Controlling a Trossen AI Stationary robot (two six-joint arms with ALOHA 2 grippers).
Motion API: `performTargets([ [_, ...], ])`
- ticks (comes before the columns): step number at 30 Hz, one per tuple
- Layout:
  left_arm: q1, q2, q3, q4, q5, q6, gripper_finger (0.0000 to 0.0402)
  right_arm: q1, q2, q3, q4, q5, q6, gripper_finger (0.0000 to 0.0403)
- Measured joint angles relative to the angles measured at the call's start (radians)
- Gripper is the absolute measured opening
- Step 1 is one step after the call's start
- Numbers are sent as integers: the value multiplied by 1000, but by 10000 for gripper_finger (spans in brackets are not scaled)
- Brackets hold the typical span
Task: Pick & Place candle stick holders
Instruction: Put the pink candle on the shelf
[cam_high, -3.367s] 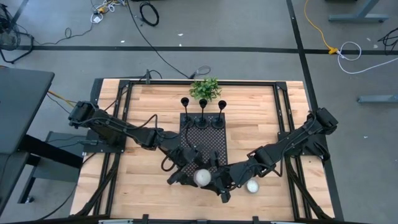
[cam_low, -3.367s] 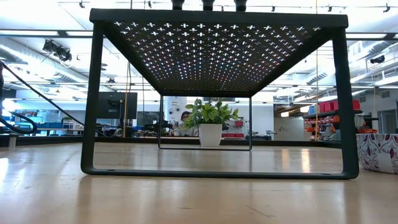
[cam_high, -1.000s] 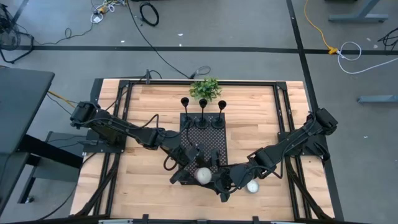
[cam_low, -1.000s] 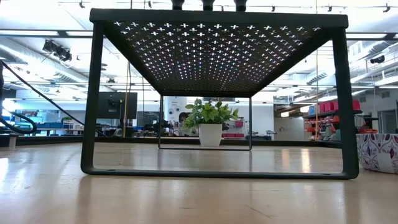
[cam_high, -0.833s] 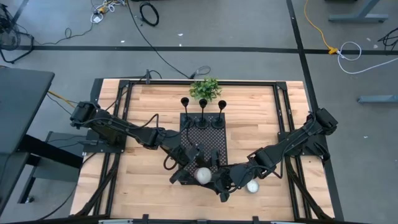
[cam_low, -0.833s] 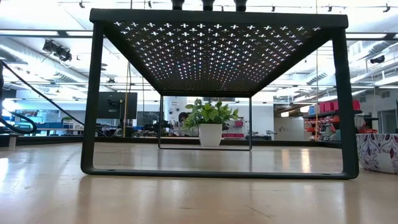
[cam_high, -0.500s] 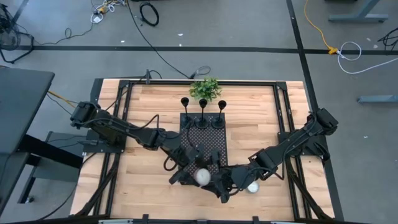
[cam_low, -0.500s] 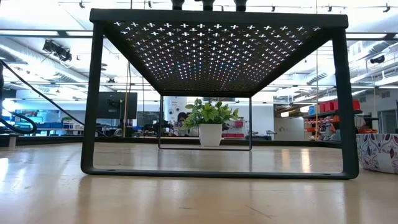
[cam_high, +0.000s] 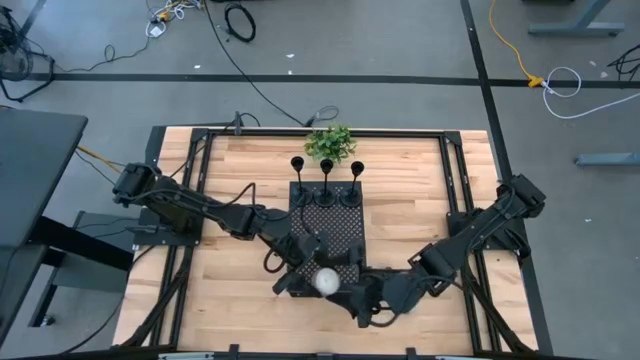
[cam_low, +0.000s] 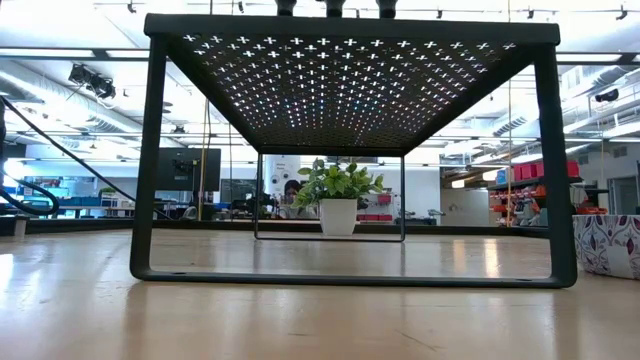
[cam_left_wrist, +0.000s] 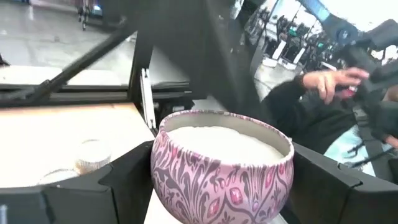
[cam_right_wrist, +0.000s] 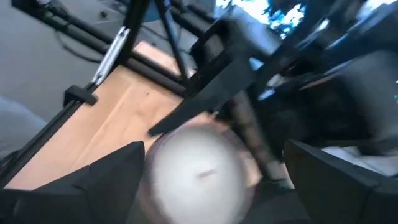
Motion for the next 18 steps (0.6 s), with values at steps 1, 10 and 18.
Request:
performTargets([
  [1, -1, 1, -1, -6, 2, 0, 301, 8, -2, 12, -11, 20, 0, 377],
  [10, -2, 1, -1, -26, -19, 29, 301, 64, -9, 32, -133, 230, 49, 377],
  [18, -9, 1, -1, -105, -112, 62, 301, 88, -9, 32, -323, 279, 214, 377],
])
